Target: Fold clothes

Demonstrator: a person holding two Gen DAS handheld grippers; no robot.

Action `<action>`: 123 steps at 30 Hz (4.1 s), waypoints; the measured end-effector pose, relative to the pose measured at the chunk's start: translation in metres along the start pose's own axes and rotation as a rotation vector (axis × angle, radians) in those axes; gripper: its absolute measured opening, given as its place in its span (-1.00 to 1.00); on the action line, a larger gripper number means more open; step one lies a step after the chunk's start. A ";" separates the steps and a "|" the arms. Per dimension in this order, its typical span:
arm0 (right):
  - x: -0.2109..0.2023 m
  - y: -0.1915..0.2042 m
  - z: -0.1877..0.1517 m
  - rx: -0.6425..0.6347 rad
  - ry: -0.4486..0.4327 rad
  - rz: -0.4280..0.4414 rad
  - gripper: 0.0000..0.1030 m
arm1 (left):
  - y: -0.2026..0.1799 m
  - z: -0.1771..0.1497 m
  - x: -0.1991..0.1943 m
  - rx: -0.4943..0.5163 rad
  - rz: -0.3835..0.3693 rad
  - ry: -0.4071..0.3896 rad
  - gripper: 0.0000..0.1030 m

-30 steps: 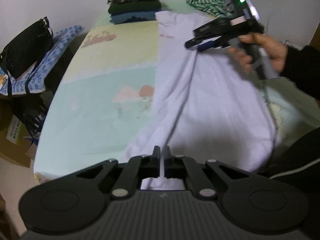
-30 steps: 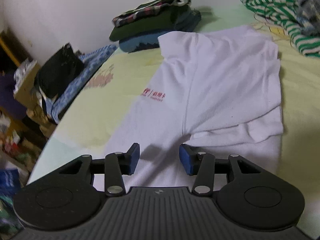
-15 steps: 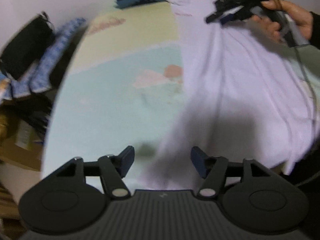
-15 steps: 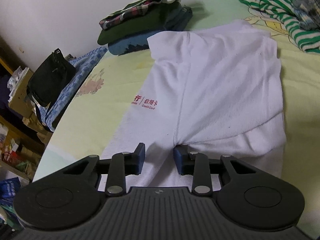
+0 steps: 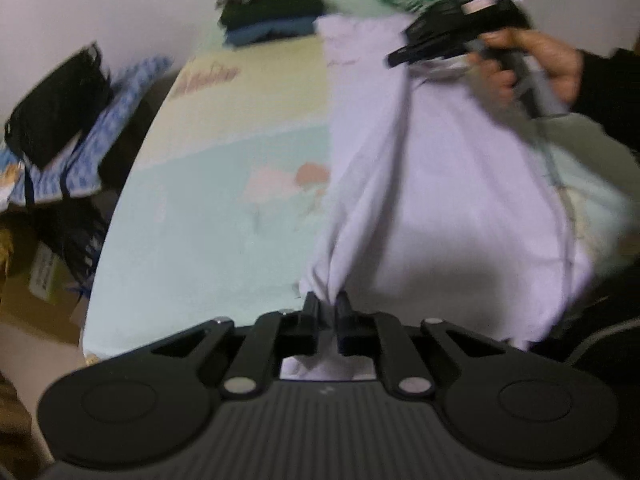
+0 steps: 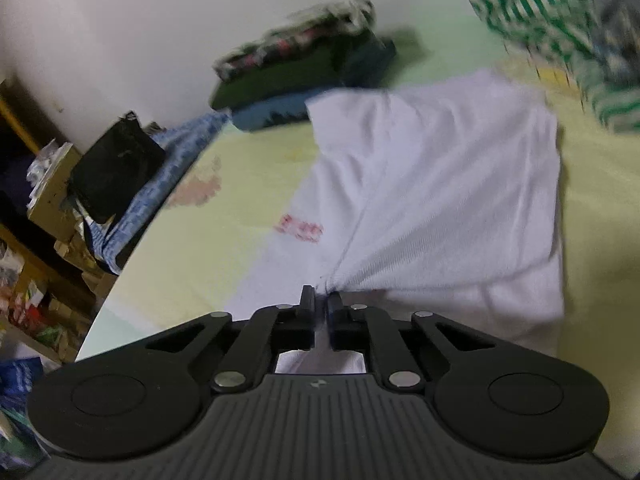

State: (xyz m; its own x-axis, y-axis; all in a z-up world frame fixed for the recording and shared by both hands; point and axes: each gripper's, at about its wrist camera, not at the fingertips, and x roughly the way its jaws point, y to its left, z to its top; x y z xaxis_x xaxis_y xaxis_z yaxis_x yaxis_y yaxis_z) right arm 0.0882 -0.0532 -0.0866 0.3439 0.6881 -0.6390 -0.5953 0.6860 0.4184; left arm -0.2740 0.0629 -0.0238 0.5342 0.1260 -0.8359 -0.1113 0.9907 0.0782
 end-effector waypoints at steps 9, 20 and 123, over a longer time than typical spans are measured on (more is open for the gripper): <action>0.005 -0.001 0.003 -0.132 0.062 -0.090 -0.88 | -0.041 -0.016 0.032 0.020 -0.210 0.100 -0.67; -0.039 0.005 -0.015 -0.235 0.003 -0.053 -0.45 | -0.022 -0.004 0.016 0.065 -0.213 0.065 -0.01; -0.168 0.081 -0.229 0.075 0.090 -0.441 -0.02 | 0.024 0.010 0.095 0.278 -0.318 0.133 0.53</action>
State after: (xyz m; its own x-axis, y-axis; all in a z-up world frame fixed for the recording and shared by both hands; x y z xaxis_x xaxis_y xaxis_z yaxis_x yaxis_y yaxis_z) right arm -0.1841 -0.1677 -0.0937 0.4860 0.3056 -0.8188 -0.3508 0.9263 0.1375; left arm -0.2179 0.0990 -0.0957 0.3910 -0.1774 -0.9031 0.2804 0.9576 -0.0667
